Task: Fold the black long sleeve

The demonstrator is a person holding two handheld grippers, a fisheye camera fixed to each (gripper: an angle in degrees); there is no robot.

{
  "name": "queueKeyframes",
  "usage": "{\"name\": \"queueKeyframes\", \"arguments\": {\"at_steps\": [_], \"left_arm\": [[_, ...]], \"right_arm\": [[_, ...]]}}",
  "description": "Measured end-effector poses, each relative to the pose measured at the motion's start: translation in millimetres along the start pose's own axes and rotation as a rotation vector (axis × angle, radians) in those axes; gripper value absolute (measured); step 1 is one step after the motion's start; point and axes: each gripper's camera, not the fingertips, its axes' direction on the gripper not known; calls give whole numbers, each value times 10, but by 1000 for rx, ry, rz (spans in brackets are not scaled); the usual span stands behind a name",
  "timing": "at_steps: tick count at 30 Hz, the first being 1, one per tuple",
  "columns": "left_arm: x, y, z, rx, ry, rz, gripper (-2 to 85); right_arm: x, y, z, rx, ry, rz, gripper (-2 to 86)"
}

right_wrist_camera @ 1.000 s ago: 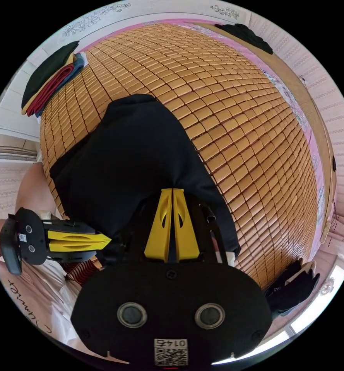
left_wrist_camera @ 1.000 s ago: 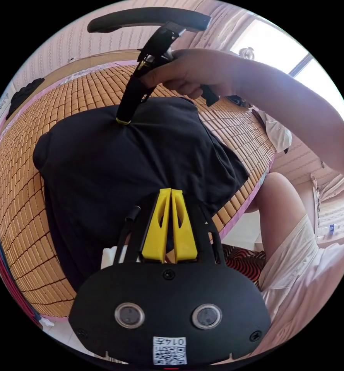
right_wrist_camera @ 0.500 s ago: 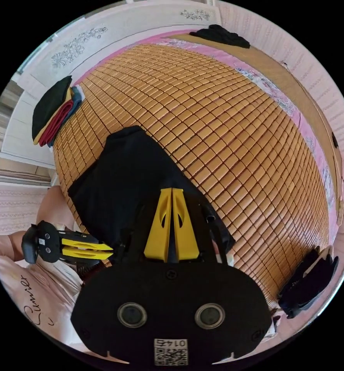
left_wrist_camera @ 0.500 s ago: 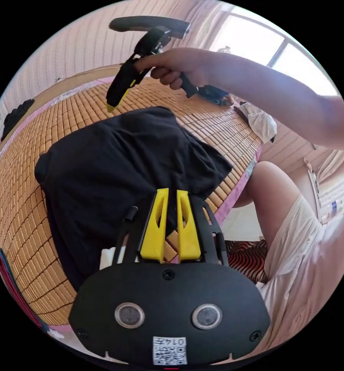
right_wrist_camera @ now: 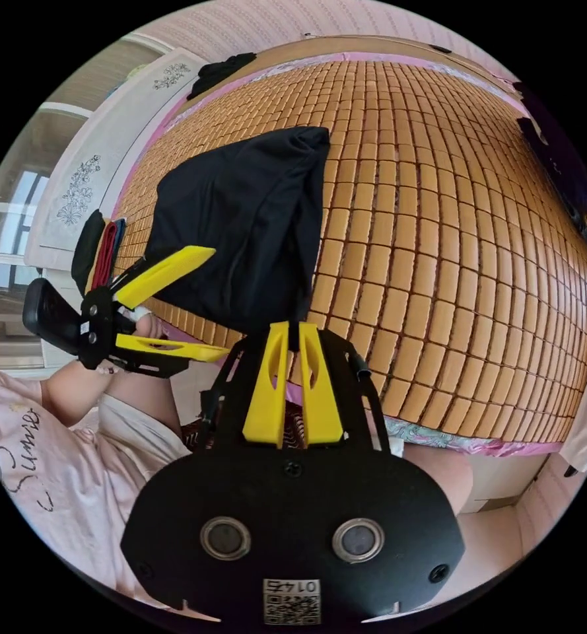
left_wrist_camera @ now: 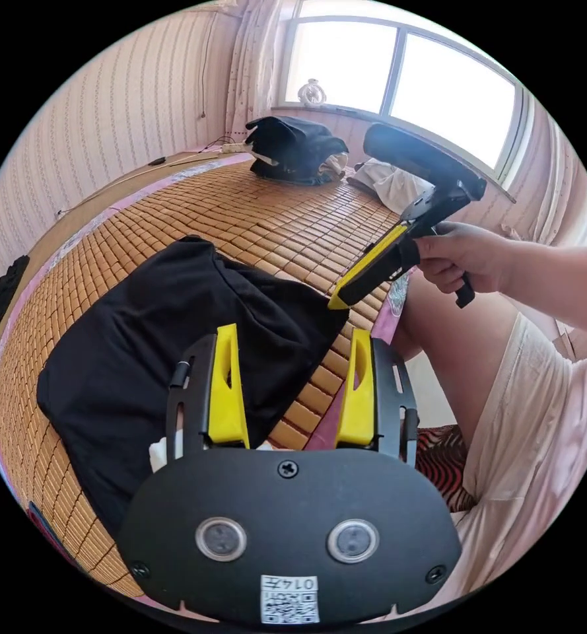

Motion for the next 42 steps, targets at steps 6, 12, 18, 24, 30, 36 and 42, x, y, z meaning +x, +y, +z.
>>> {"name": "queueKeyframes", "arguments": {"at_steps": [6, 12, 18, 24, 30, 36, 42], "left_arm": [[131, -181, 178, -89, -32, 17, 176], [65, -93, -132, -48, -63, -38, 15], [293, 177, -477, -39, 23, 46, 8], [514, 376, -730, 1, 85, 115, 12], [513, 211, -778, 166, 213, 93, 11], [195, 214, -739, 295, 368, -132, 19], [-381, 658, -617, 167, 213, -374, 30]], "right_arm": [[341, 35, -438, 126, -388, -39, -7], [914, 250, -679, 265, -611, 33, 23], [1802, 436, -282, 334, -833, 363, 165], [2167, 521, -258, 580, -885, 598, 50], [2273, 759, -927, 740, -839, 500, 23], [1852, 547, -1721, 715, -554, 357, 27], [923, -503, -1124, 469, -331, 212, 59]]}}
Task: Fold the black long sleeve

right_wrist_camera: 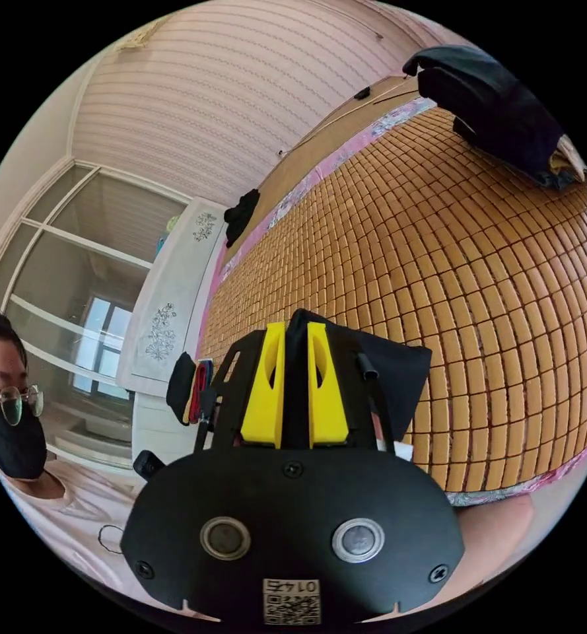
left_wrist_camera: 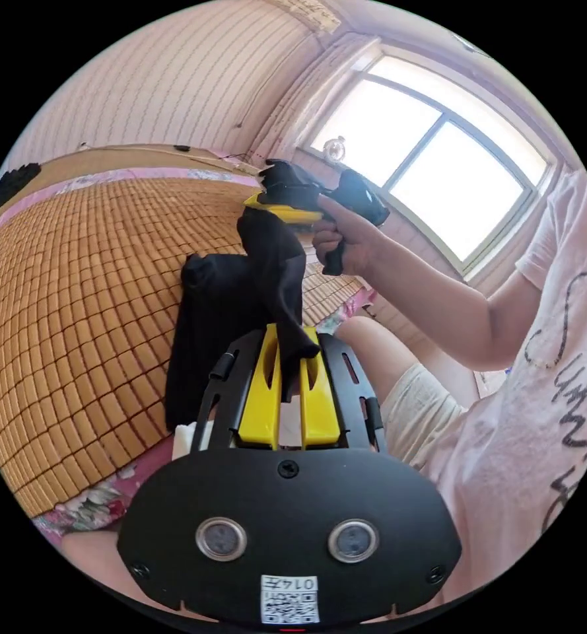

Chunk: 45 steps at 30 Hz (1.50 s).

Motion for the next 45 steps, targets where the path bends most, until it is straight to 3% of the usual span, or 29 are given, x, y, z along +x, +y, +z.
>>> {"name": "queueKeyframes", "arguments": {"at_steps": [3, 7, 11, 14, 18, 20, 25, 30, 35, 39, 42, 45], "left_arm": [[-414, 172, -60, -42, -130, -172, 22], [-693, 311, -243, -59, -195, -273, 7], [-622, 236, -346, -13, -268, -221, -7], [-448, 64, -253, 29, -226, -99, -9], [-352, -156, 214, -63, -180, -45, -9], [-360, -184, 373, -100, -208, -42, -9], [-545, -154, 523, -167, -197, -78, -10], [-618, -127, 424, -193, -213, -93, -10], [-669, -77, 438, -223, -237, -97, -10], [-754, -62, 383, -260, -219, -117, -8], [-828, -79, 233, -271, -228, -153, -3], [-824, -156, -43, -121, -214, -93, 35]], "right_arm": [[-140, -75, 495, -59, 15, -44, 61], [-374, 33, 429, -16, 34, -178, 20], [-484, 227, 463, -59, 249, -277, 2], [-571, 197, 929, -203, 365, -385, -1], [-748, 51, 1674, -387, 495, -481, -5], [-765, 43, 1848, -383, 536, -520, -7], [-669, -36, 1732, -352, 421, -419, -9], [-794, 15, 1355, -210, 335, -461, -6], [-623, -47, 1907, -386, 450, -464, -7], [-439, -193, 1881, -397, 360, -364, -6], [-418, -125, 1327, -209, 177, -379, 1], [-203, 165, 579, 37, 113, -330, 28]]}}
